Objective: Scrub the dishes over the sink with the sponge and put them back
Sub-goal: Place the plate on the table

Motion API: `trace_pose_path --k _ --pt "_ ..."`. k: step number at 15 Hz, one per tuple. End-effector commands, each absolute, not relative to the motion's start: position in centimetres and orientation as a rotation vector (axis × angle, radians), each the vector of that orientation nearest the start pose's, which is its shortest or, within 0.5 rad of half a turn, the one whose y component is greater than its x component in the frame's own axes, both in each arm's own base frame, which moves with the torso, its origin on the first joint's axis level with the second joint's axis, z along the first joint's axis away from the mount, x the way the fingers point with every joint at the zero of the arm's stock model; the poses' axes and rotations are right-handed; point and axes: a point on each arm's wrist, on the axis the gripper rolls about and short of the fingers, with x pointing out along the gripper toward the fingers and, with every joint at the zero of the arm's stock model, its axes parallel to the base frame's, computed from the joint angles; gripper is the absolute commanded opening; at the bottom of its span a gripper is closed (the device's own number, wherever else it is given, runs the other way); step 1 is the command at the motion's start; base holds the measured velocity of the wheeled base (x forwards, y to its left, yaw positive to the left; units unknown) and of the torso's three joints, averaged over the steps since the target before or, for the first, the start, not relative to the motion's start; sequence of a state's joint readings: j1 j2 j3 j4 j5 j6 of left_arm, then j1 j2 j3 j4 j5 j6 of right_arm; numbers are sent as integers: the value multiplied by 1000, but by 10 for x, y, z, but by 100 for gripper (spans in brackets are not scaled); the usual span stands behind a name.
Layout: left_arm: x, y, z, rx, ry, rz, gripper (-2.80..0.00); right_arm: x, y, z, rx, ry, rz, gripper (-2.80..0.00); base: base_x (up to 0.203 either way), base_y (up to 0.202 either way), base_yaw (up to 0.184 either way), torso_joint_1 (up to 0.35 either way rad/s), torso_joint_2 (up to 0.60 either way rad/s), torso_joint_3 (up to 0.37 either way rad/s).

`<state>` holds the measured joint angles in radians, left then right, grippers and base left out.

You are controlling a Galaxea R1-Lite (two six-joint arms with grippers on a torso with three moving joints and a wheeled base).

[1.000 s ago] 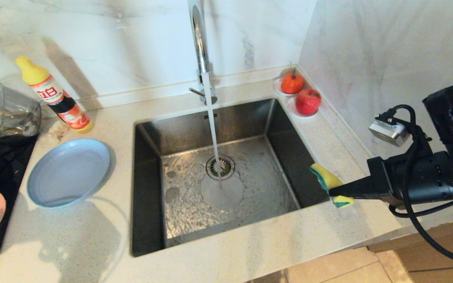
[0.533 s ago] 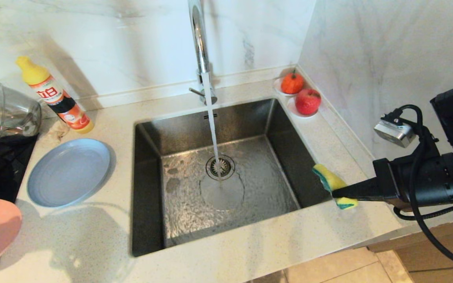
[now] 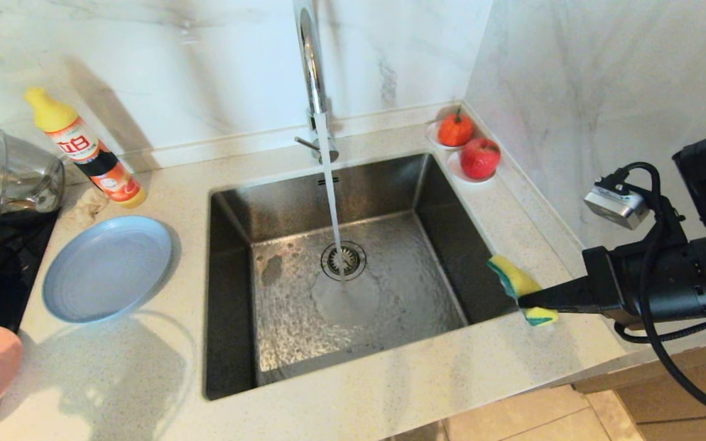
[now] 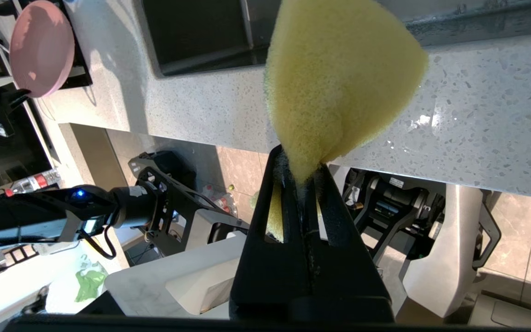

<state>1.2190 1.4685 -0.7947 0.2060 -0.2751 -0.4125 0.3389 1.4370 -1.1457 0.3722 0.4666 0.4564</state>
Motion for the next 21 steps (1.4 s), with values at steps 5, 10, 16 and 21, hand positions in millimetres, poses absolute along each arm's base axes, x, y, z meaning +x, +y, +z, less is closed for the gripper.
trace_pose_path --k 5,10,16,21 --pt "89 233 148 -1035 527 1010 -280 216 87 254 447 861 611 -280 0 0 0 0 0 0" --pt "97 255 139 -1059 544 1008 -280 217 88 252 441 865 613 -280 0 0 0 0 0 0" --pt "106 281 128 -1047 539 1007 -280 218 88 254 438 860 616 -280 0 0 0 0 0 0" --pt "110 292 131 -1042 517 1014 -280 218 88 254 440 860 614 -280 0 0 0 0 0 0"
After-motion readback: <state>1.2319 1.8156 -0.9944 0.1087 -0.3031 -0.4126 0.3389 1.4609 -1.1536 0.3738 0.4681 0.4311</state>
